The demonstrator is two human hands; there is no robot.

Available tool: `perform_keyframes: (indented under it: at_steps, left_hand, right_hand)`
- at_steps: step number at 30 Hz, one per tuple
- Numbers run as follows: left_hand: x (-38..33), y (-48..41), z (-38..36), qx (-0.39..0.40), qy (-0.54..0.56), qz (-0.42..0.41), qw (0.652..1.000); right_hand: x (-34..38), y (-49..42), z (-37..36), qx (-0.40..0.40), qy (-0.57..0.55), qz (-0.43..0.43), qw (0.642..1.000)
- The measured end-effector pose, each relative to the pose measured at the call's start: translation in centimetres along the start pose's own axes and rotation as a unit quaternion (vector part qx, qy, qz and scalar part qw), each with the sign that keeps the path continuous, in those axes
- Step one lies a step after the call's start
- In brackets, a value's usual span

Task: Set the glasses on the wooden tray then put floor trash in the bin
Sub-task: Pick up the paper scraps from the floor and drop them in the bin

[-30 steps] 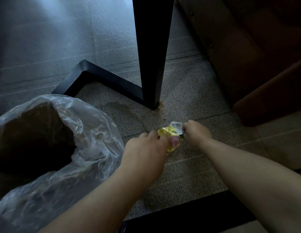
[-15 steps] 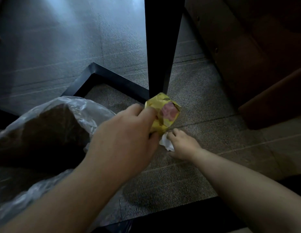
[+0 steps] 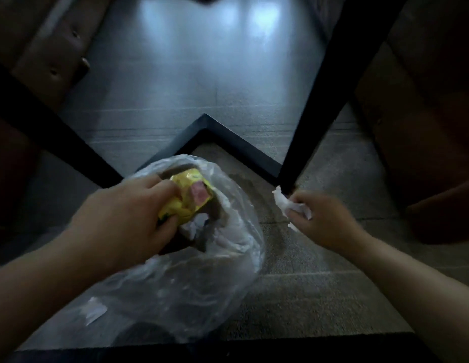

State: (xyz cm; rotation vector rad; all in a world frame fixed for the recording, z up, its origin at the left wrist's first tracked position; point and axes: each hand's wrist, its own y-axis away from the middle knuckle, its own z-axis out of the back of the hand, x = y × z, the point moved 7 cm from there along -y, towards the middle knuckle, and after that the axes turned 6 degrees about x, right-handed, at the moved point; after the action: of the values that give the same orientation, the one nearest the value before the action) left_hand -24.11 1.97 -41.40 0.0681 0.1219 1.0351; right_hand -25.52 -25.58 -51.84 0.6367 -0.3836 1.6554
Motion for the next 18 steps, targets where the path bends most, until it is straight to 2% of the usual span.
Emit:
perform_keyframes:
  at_steps: [4, 7, 13, 18]
  left_hand:
    - [3.5, 1.5, -3.7, 0.092, -0.021, 0.045, 0.994]
    - [3.7, 1.8, -5.5, 0.132, -0.024, 0.028, 0.991]
    - [5.8, 4.5, -2.4, 0.03, 0.013, -0.021, 0.999]
    - [9.9, 8.8, -1.0, -0.003, 0.022, -0.009, 1.0]
  right_hand:
    - [9.4, -0.9, 2.9, 0.005, -0.05, 0.113, 0.992]
    - [14.5, -2.0, 1.9, 0.038, -0.038, 0.156, 0.986]
    - [20.4, -5.1, -3.3, 0.105, 0.048, 0.188, 0.975]
    - [21.7, -7.3, -6.5, 0.168, 0.219, 0.161, 0.948]
